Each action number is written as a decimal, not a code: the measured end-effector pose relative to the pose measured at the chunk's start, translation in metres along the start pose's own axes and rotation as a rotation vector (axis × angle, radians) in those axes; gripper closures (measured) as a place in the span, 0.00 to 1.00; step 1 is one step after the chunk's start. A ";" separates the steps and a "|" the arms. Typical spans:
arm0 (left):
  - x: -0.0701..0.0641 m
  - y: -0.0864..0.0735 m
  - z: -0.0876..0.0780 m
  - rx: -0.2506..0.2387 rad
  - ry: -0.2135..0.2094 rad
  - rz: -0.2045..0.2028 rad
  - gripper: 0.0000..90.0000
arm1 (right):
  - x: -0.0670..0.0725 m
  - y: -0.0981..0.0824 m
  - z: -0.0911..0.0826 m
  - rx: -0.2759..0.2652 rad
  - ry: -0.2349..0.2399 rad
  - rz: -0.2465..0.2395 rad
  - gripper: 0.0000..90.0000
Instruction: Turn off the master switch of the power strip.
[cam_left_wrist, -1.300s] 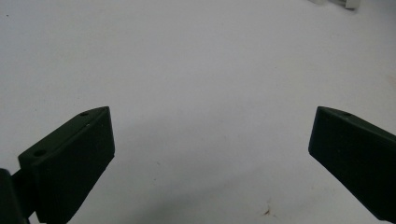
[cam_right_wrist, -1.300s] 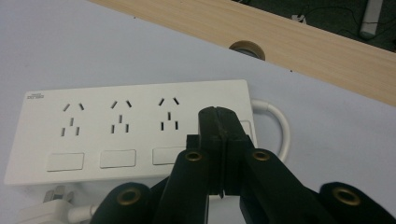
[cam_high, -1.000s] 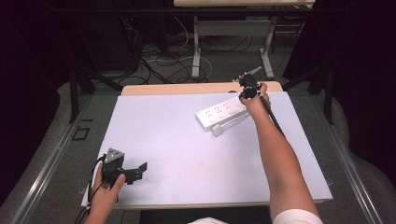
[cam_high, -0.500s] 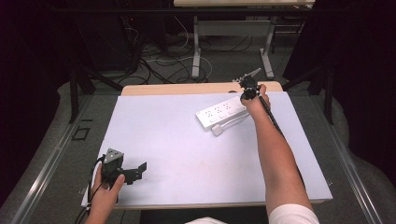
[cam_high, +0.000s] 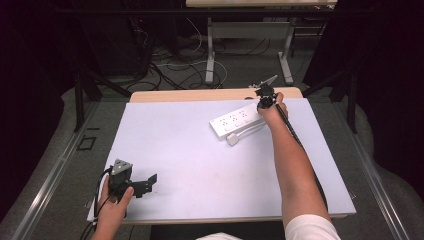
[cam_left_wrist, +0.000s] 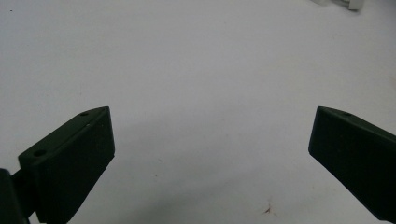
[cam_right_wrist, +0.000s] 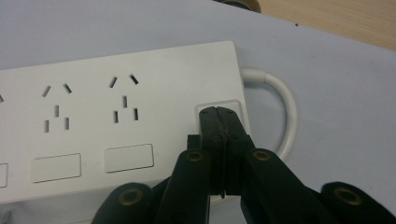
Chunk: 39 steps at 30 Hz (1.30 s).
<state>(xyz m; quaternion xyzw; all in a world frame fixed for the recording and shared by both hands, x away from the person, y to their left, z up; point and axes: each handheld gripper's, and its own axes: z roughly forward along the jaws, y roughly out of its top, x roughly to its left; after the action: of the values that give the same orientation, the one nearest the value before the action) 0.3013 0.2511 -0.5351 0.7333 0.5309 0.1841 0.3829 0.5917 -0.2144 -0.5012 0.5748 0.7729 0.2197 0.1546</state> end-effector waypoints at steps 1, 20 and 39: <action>0.000 0.000 0.000 -0.007 0.002 -0.001 0.00 | 0.000 0.000 0.001 -0.006 -0.006 -0.004 1.00; 0.001 -0.001 -0.002 -0.011 0.006 -0.004 0.00 | -0.005 0.000 0.011 -0.013 -0.011 0.000 1.00; 0.001 -0.002 -0.002 0.000 0.007 -0.004 0.00 | -0.006 -0.004 0.013 -0.007 -0.010 -0.002 1.00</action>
<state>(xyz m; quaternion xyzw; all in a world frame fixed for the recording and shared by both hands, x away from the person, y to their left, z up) 0.2994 0.2526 -0.5353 0.7316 0.5336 0.1857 0.3814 0.5969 -0.2190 -0.5147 0.5746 0.7720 0.2191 0.1608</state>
